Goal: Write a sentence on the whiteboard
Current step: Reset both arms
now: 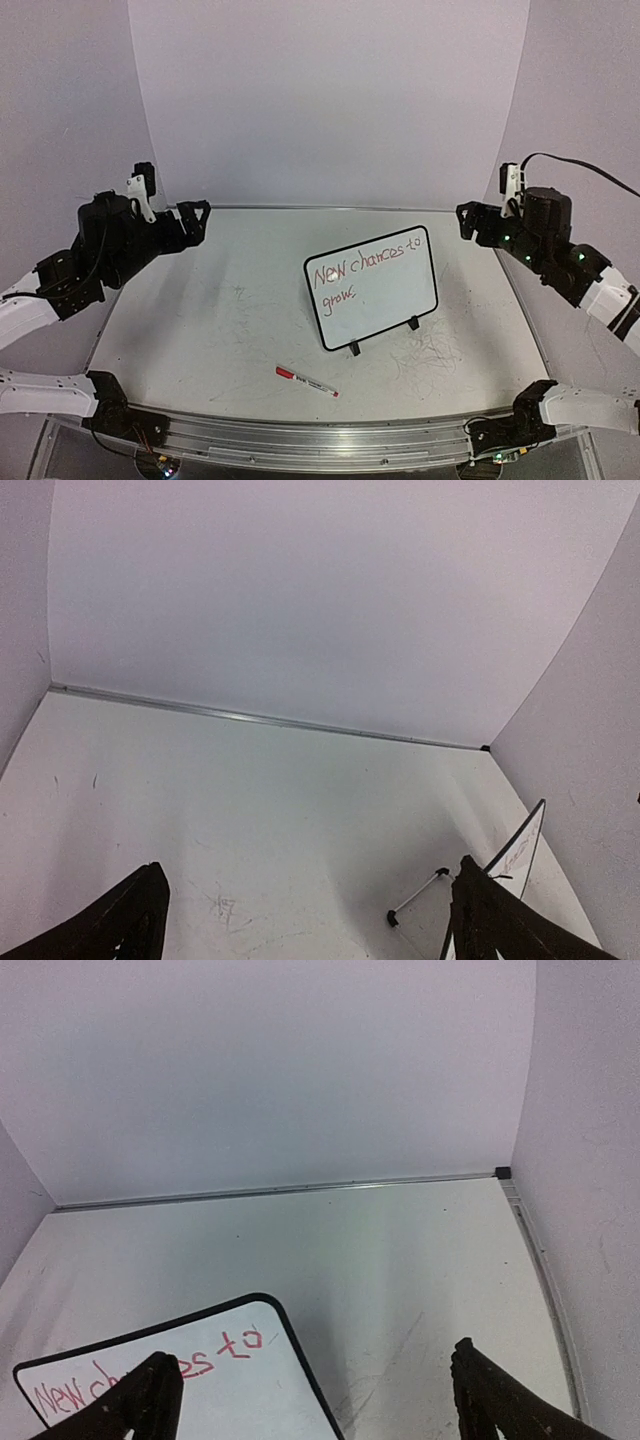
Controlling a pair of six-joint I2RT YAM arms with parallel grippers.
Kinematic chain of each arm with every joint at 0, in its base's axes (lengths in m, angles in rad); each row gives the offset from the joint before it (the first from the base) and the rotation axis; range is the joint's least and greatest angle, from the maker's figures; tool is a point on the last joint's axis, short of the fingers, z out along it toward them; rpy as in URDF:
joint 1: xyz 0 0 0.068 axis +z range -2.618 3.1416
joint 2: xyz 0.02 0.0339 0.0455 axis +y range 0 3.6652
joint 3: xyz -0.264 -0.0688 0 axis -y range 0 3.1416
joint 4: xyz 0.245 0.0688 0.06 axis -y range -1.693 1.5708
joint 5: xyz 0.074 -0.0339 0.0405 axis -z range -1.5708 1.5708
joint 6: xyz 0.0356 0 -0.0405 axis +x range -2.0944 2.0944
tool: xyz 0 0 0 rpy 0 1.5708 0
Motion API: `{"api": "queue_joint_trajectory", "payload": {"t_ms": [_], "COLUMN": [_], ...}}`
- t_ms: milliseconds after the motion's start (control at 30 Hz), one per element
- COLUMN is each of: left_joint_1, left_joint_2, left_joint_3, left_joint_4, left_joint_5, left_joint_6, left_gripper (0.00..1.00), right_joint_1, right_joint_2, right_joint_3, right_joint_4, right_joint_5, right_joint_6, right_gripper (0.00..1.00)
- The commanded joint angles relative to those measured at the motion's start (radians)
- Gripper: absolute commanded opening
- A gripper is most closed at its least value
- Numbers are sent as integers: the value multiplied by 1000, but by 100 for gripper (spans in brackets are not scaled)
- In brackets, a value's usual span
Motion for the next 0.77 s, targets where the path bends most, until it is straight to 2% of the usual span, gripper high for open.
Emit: {"api": "queue_joint_trajectory", "payload": {"t_ms": [0, 267, 733], "left_joint_1": [3, 3, 3], "left_joint_2": [-80, -217, -194], "left_joint_3": [116, 145, 156], "left_joint_4": [14, 92, 95], "left_joint_5": [-36, -77, -74], "left_joint_6": [112, 163, 177], "left_gripper": [99, 100, 99], "right_joint_1": [-8, -9, -8], "right_joint_2": [-99, -288, -364], "right_joint_3": [103, 113, 77], "right_joint_4": [-31, 15, 38], "right_joint_5": [71, 42, 64], "right_joint_6": [-67, -101, -69], "right_gripper": [98, 98, 98]}}
